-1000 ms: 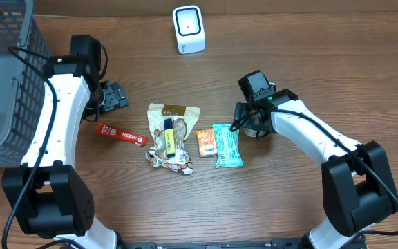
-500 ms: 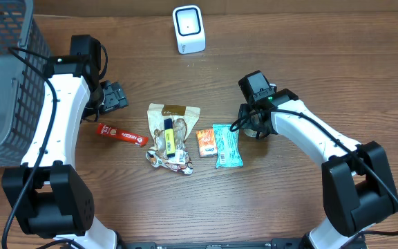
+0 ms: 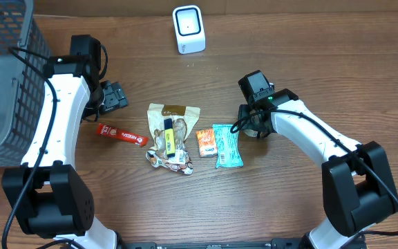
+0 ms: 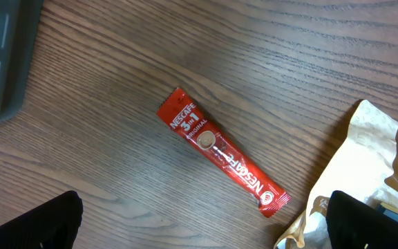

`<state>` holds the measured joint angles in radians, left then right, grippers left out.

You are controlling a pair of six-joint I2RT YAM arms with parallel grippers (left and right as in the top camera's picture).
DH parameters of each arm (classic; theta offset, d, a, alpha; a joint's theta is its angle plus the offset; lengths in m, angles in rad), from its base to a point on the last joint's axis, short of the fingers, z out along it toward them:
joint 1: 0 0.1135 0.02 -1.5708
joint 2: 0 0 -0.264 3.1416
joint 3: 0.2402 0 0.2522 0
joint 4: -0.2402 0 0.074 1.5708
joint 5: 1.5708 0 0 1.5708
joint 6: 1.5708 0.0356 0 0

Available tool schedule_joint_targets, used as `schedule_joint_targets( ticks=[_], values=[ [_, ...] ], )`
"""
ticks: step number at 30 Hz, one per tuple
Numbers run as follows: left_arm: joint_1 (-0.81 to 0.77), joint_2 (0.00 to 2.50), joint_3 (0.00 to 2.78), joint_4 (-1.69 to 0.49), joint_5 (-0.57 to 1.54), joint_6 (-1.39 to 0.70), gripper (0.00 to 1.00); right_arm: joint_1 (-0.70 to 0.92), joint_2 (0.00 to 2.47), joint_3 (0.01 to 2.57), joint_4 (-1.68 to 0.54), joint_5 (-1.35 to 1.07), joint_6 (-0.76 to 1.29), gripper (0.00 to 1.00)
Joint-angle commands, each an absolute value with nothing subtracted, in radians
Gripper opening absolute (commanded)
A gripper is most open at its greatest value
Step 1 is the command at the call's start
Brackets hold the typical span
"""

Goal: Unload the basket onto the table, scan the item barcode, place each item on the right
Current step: 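Close the right gripper on the jar and lift it, then carry the jar with the right gripper to the white scanner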

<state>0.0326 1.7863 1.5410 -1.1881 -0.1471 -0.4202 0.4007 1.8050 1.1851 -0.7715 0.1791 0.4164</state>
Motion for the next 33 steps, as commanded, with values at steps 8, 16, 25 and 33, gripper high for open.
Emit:
schedule_joint_targets(
  ticks=[8,16,25,33],
  values=[
    [0.026,1.786,1.557,-1.188,-0.157,-0.427,1.0,0.397,1.803,1.182,-0.76,0.179,0.392,0.84],
    [0.027,1.786,1.557,-1.188,-0.157,-0.427,1.0,0.397,1.807,1.177,-0.735,0.179,0.392,0.84],
    [0.027,1.786,1.557,-1.188,-0.157,-0.427,1.0,0.397,1.81,1.132,-0.694,0.179,0.392,0.83],
    [0.026,1.786,1.557,-1.188,-0.157,-0.427,1.0,0.397,1.81,1.124,-0.678,0.179,0.392,0.78]
  ],
)
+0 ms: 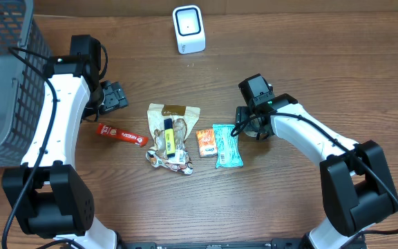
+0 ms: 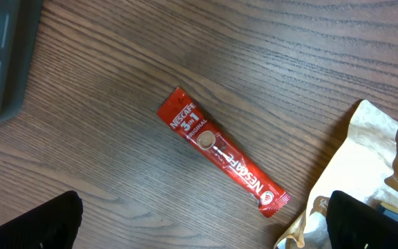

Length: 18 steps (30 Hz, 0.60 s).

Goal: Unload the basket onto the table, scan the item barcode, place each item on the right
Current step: 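Carry the jar with the right gripper to the white scanner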

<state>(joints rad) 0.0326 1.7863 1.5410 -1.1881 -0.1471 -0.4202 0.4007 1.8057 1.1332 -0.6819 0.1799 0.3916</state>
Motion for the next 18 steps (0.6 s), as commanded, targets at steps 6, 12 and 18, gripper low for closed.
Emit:
schedule_joint_targets(
  ticks=[6,12,18],
  values=[
    [0.026,1.786,1.557,-1.188,-0.157,-0.427,1.0,0.397,1.805,1.197,-0.731,0.181,0.357,0.66],
    [0.026,1.786,1.557,-1.188,-0.157,-0.427,1.0,0.397,1.801,1.51,-0.999,0.182,0.352,0.61],
    [0.026,1.786,1.557,-1.188,-0.157,-0.427,1.0,0.399,1.801,1.993,-1.3,0.039,0.258,0.54]
  ],
)
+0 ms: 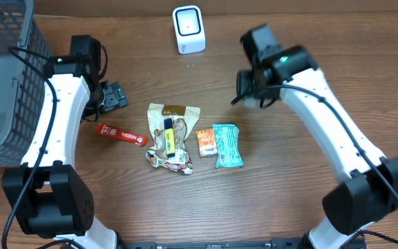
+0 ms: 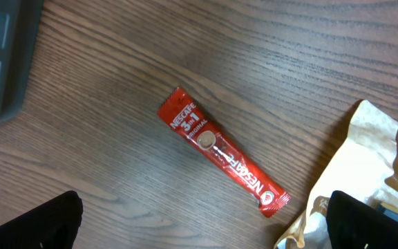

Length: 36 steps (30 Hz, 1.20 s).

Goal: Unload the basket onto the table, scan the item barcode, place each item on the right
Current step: 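Carry the jar with the right gripper to the white scanner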

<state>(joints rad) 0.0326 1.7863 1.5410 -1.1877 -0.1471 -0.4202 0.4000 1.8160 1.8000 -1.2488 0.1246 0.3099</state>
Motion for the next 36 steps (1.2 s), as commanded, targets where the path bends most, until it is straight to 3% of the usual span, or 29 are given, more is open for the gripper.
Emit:
schedule_joint_targets(
  ticks=[1,5,10,12,18,21,30,36],
  values=[
    [0.026,1.786,1.557,-1.188,-0.157,-0.427,1.0,0.399,1.801,2.065,-1.32,0.022,0.256,0.53],
    [0.026,1.786,1.557,-1.188,-0.157,-0.427,1.0,0.399,1.801,2.273,-1.325,-0.018,0.252,0.49],
    [0.026,1.786,1.557,-1.188,-0.157,-0.427,1.0,0.399,1.837,2.277,-1.217,-0.022,0.253,0.47],
    [0.026,1.786,1.557,-1.188,-0.157,-0.427,1.0,0.399,1.873,2.277,-1.163,-0.021,0.253,0.41],
    [0.026,1.786,1.557,-1.188,-0.157,-0.427,1.0,0.399,2.085,2.277,-0.887,-0.022,0.253,0.4],
    [0.026,1.786,1.557,-1.188,-0.157,-0.427,1.0,0.399,2.172,2.277,-0.753,-0.021,0.253,0.43],
    [0.025,1.786,1.557,-1.188,-0.157,-0.427,1.0,0.399,2.444,2.276,-0.202,-0.021,0.261,0.44],
    [0.026,1.786,1.557,-1.188,-0.157,-0.427,1.0,0.399,2.536,2.276,-0.009,-0.022,0.262,0.44]
  ],
)
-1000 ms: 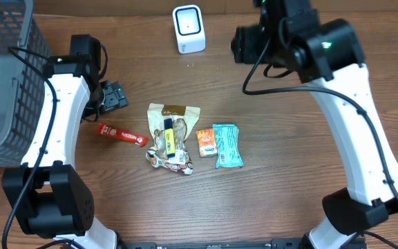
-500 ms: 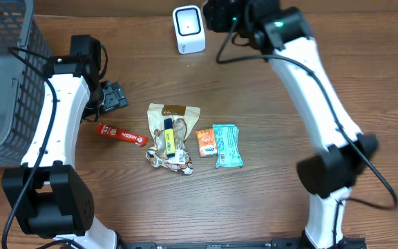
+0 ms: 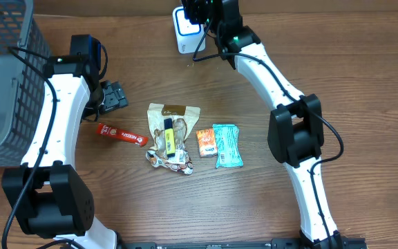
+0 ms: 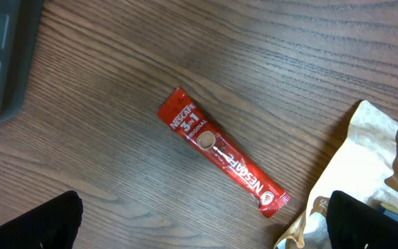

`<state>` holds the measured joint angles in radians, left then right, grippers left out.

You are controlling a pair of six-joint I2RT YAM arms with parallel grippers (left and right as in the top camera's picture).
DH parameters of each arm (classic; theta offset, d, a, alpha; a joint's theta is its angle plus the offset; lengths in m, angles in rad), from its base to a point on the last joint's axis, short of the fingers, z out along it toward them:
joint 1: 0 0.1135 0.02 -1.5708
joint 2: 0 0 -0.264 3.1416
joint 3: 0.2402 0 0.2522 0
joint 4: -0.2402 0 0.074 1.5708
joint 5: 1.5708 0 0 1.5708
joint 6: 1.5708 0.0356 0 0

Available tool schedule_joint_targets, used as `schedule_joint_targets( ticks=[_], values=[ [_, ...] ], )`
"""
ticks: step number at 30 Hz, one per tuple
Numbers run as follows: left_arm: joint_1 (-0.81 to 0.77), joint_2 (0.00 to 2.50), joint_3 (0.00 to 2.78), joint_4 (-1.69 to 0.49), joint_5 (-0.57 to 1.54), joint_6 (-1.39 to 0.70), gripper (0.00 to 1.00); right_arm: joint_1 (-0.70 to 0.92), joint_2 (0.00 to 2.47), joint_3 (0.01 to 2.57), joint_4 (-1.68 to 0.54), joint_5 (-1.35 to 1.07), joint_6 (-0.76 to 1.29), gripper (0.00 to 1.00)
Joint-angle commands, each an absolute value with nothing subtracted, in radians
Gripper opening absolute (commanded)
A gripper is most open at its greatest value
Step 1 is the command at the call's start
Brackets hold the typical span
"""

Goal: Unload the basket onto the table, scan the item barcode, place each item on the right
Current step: 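Carry the jar with the right gripper to the white scanner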

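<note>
The white barcode scanner stands at the table's far edge. My right gripper hangs right over it, partly covering its top; whether anything sits between its fingers is hidden. A red Nescafe stick lies on the wood left of a beige bag with a yellow item on it. An orange packet and a teal packet lie beside the bag. My left gripper hovers open above the stick, holding nothing.
A grey wire basket fills the left edge, its dark corner showing in the left wrist view. The right arm stretches diagonally from the near right to the scanner.
My right gripper has moved from mid-table right of the scanner up to the scanner at the far edge. The left arm and all the packets on the table stayed put.
My right gripper was low on the table just right of the teal packet at the first two moments. Then it was raised and farther back. Now it is over the scanner. The left gripper stayed open above the red stick throughout.
</note>
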<state>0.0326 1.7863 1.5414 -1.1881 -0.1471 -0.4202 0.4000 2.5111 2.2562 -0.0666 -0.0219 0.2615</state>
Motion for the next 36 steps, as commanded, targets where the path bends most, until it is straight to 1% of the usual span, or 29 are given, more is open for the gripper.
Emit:
schedule_joint_targets(
  ticks=[1,4,5,7,11,14,27,29,30,32,34,36],
  values=[
    [0.026,1.786,1.557,-1.188,-0.157,-0.427,1.0,0.399,2.546,2.276,0.001,-0.021,0.262,0.44],
    [0.025,1.786,1.557,-1.188,-0.157,-0.427,1.0,0.399,2.563,2.276,0.041,-0.021,0.262,0.44],
    [0.025,1.786,1.557,-1.188,-0.157,-0.427,1.0,0.399,2.582,2.276,0.084,-0.022,0.268,0.44],
    [0.025,1.786,1.557,-1.188,-0.157,-0.427,1.0,0.399,2.608,2.276,0.143,-0.021,0.337,0.44],
    [0.025,1.786,1.557,-1.188,-0.157,-0.427,1.0,0.398,2.616,2.271,0.155,-0.016,0.368,0.44],
    [0.025,1.786,1.557,-1.188,-0.157,-0.427,1.0,0.398,2.625,2.271,0.152,-0.017,0.367,0.48],
    [0.025,1.786,1.557,-1.188,-0.157,-0.427,1.0,0.398,2.628,2.251,0.155,-0.025,0.372,0.48],
    [0.025,1.786,1.557,-1.188,-0.157,-0.427,1.0,0.398,2.628,2.251,0.161,-0.041,0.402,0.47],
    [0.025,1.786,1.557,-1.188,-0.157,-0.427,1.0,0.398,2.628,2.251,0.173,-0.054,0.432,0.44],
    [0.025,1.786,1.557,-1.188,-0.157,-0.427,1.0,0.396,2.617,2.253,0.236,-0.114,0.473,0.42],
    [0.025,1.786,1.557,-1.188,-0.157,-0.427,1.0,0.393,2.586,2.253,0.276,-0.144,0.499,0.42],
    [0.025,1.786,1.557,-1.188,-0.157,-0.427,1.0,0.387,2.53,2.253,0.246,-0.151,0.497,0.42]
  ],
)
